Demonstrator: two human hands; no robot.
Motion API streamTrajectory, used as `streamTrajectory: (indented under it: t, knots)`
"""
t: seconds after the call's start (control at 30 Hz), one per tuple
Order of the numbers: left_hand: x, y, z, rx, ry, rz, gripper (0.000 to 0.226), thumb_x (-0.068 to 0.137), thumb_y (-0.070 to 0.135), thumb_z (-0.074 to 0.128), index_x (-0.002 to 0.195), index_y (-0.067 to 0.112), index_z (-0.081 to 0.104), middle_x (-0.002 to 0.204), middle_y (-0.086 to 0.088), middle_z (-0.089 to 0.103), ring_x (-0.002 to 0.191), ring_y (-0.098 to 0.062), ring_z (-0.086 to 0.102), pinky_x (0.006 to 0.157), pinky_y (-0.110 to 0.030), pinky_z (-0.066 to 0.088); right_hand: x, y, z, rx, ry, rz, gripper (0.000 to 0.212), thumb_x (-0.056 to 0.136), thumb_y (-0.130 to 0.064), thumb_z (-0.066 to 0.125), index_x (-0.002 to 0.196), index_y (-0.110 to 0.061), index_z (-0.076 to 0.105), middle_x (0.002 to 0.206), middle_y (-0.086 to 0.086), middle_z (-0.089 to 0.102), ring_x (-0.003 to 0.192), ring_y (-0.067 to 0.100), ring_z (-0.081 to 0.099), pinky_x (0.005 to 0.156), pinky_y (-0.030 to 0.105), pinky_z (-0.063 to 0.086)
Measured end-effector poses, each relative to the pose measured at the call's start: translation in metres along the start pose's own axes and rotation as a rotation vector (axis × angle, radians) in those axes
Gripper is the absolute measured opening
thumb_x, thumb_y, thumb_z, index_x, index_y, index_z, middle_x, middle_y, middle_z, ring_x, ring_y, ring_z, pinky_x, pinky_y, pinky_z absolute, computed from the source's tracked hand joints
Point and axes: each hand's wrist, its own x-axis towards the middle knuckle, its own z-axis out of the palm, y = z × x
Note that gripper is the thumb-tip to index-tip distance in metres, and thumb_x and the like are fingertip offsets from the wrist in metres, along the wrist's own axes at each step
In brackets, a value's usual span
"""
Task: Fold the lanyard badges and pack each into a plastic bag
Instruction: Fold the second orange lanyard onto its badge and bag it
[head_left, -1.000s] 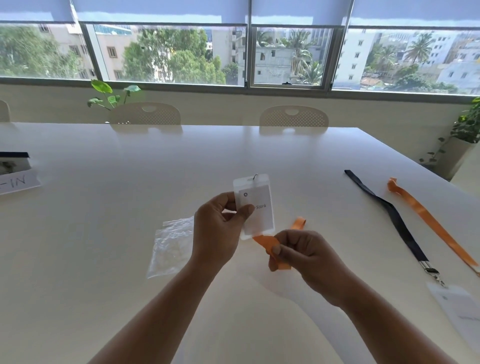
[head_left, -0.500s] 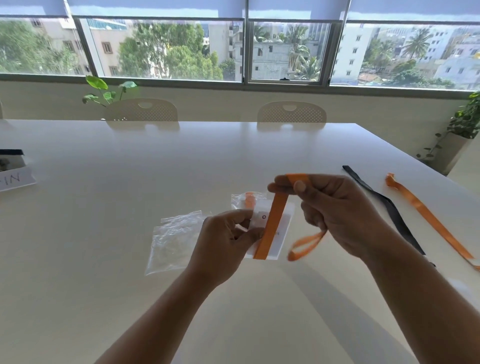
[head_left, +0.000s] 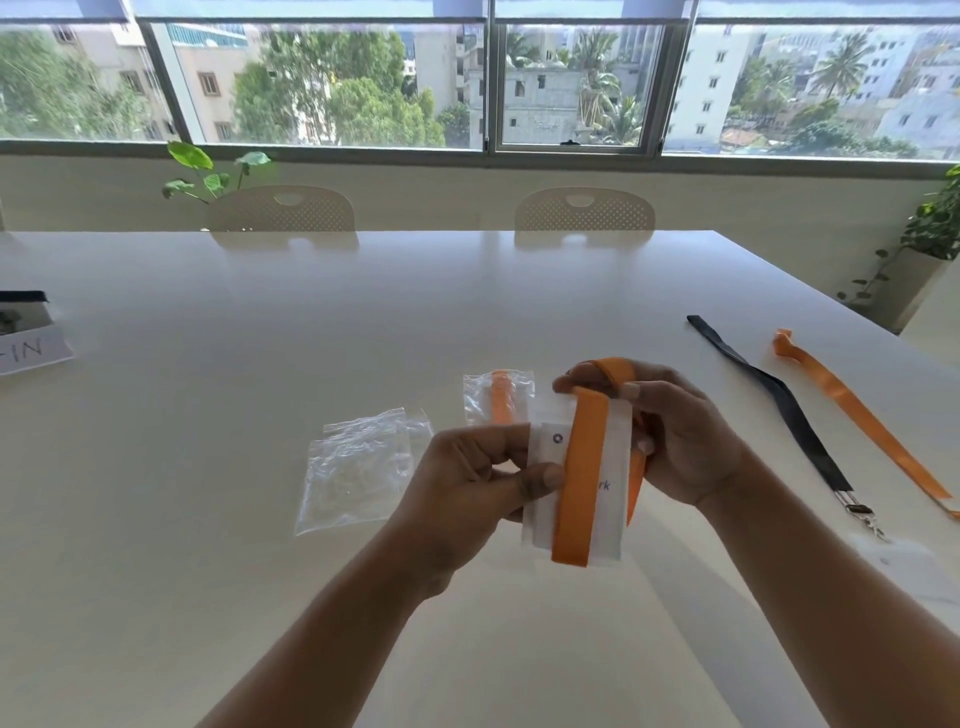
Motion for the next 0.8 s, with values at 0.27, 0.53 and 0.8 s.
streamTrajectory:
  t: [0.27, 0.53, 0.8]
  knots:
    - [0.006, 0.005, 0.005, -0.1, 0.021, 0.028, 0.031, 0.076, 0.022, 0.075, 0.106, 0.015, 0.078, 0.107, -0.015, 0.075, 0.096, -0.031, 0.074, 0.073, -0.041, 0.061, -0.006, 0.013, 0.018, 0.043, -0.085, 0.003, 0.026, 0.07, -0.038, 0.085, 0.088, -0.019, 0.08, 0.087, 0.007, 0.077, 0.078, 0.023, 0.075, 0.069, 0.038, 0.062]
    - [0.026, 0.02, 0.006, -0.094, 0.222, 0.146, 0.033, 0.072, 0.021, 0.078, 0.103, 0.012, 0.078, 0.099, -0.013, 0.077, 0.089, -0.03, 0.075, 0.069, -0.04, 0.061, -0.011, 0.035, 0.027, -0.166, 0.144, 0.0, 0.041, 0.06, -0.054, 0.084, 0.084, -0.022, 0.078, 0.077, 0.012, 0.068, 0.06, 0.024, 0.054, 0.054, 0.031, 0.044]
    - [0.036, 0.012, -0.007, -0.046, 0.411, 0.15, 0.018, 0.078, 0.014, 0.078, 0.094, 0.023, 0.078, 0.094, -0.003, 0.078, 0.087, -0.022, 0.076, 0.07, -0.04, 0.063, -0.02, 0.054, 0.035, -0.213, 0.209, 0.12, 0.021, 0.075, -0.031, 0.075, 0.083, -0.013, 0.079, 0.082, 0.008, 0.077, 0.05, 0.01, 0.046, 0.05, 0.018, 0.036]
